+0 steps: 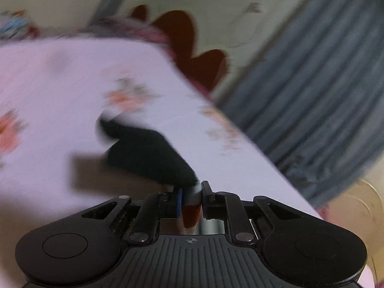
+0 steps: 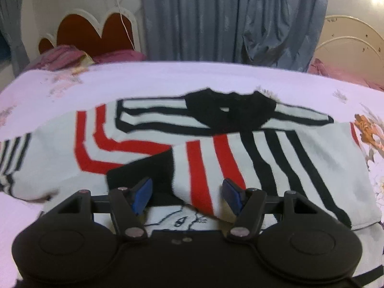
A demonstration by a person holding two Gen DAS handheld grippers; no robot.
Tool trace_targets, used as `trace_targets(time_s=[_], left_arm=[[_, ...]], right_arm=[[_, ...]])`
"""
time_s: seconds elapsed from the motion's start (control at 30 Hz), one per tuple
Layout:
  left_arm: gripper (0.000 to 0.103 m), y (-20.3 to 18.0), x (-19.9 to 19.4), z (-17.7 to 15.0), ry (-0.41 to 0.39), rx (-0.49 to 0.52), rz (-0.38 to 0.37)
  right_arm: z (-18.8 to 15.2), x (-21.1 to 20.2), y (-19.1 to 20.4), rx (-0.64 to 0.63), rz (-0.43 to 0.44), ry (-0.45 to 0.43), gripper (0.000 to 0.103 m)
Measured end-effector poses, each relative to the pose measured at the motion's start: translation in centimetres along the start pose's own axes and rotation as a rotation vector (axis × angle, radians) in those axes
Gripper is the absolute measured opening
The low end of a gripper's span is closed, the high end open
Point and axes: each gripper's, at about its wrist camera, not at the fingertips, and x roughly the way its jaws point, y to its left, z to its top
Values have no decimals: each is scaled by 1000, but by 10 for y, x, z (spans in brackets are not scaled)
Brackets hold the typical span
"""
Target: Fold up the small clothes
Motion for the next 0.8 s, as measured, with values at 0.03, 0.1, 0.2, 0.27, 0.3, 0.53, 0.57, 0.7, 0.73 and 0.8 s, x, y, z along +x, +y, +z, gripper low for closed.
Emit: trace_targets(time_s=[0.03, 0.1, 0.2, 0.27, 0.3, 0.53, 0.57, 0.7, 0.73, 0.8], left_arm=[[15, -16, -1, 0, 0, 31, -34], [15, -44, -4, -2, 10, 83, -96], [15, -100, -2, -18, 59, 181, -211], [15, -135, 1, -36, 96, 247, -284], [15, -152, 3, -48, 114, 282, -320], [15, -229, 31, -145, 308, 461, -415], [15, -229, 30, -150, 319, 464, -402], [15, -210, 24, -147, 314, 487, -318], [15, -204, 19, -145, 309, 482, -296], [15, -186, 15, -130, 285, 473, -236]], right_arm=[[-2, 5, 0, -3, 0, 13, 64], [-1, 2, 1, -21, 1, 6, 65], [3, -14, -7, 14, 47, -25, 65], [5, -26, -18, 45, 61, -45, 65], [5, -33, -25, 64, 70, -56, 65], [-4, -58, -74, 185, 132, -56, 66], [-7, -59, -78, 189, 139, -50, 66], [-12, -60, -81, 186, 167, -39, 67], [-12, -58, -79, 184, 179, -36, 67], [-9, -54, -71, 180, 213, -26, 67]])
